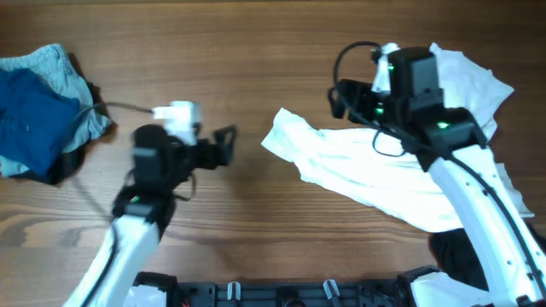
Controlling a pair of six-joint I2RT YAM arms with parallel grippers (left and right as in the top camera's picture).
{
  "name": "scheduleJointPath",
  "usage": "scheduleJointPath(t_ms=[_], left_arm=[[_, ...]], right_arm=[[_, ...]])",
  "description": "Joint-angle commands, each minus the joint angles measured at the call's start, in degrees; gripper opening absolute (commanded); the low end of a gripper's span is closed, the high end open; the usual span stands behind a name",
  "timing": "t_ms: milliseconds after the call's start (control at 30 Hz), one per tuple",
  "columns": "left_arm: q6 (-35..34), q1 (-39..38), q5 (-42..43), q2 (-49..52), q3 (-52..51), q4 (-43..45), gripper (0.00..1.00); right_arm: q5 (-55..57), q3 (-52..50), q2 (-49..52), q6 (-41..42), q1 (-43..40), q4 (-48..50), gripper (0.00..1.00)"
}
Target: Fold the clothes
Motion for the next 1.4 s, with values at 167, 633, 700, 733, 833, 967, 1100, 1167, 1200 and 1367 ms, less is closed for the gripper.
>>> scheduleJointPath(t_ms=[167,633,700,733,833,967,1100,1167,1200,1367], left_arm=[[-18.27,-17.75,1.44,33.27,0.46,30.77,0.94],[-19.98,-20.65,-5.95,44.33,9.01,44.48,0.04],[-19.98,-18.51,-5.92,42.23,9.51,44.39,0.04],[-20.0,-16.83,-5.73,40.22,9.49,43.39,0.04],[-19.89,-8.44,-5.73,29.88,9.51,36.0,0.04],[-19.74,5.09,-5.77,19.02,9.51,24.94,0.04],[-19.76,14.38,-5.53,18.27,9.51,18.16,0.17],[-19.74,15.54,-3.56,18.45,9.51,16.04,1.0],[-19.76,15.52,-1.4,18.45,9.49,13.46,1.0],[-20.0,9.66,11.85,18.45,9.49,-10.01,1.0]], right_arm=[[7.02,0.44,0.09,2.89,-2.36,-10.32,0.96],[10.32,0.44,0.09,4.39,-2.36,-13.68,0.88],[15.5,0.44,0.09,8.5,-2.73,-16.0,0.87],[16.59,0.44,0.09,9.14,-3.48,-16.92,0.87],[16.63,0.44,0.09,8.92,-7.45,-18.25,0.87],[16.7,0.44,0.81,0.42,-12.35,-18.88,0.84],[16.65,0.39,2.91,-0.28,-14.47,-20.59,0.85],[16.63,0.24,3.69,-0.92,-14.47,-20.98,0.85],[16.7,0.15,4.2,-1.97,-14.47,-21.31,0.85],[17.77,0.04,7.58,-2.19,-14.58,-22.49,0.85]])
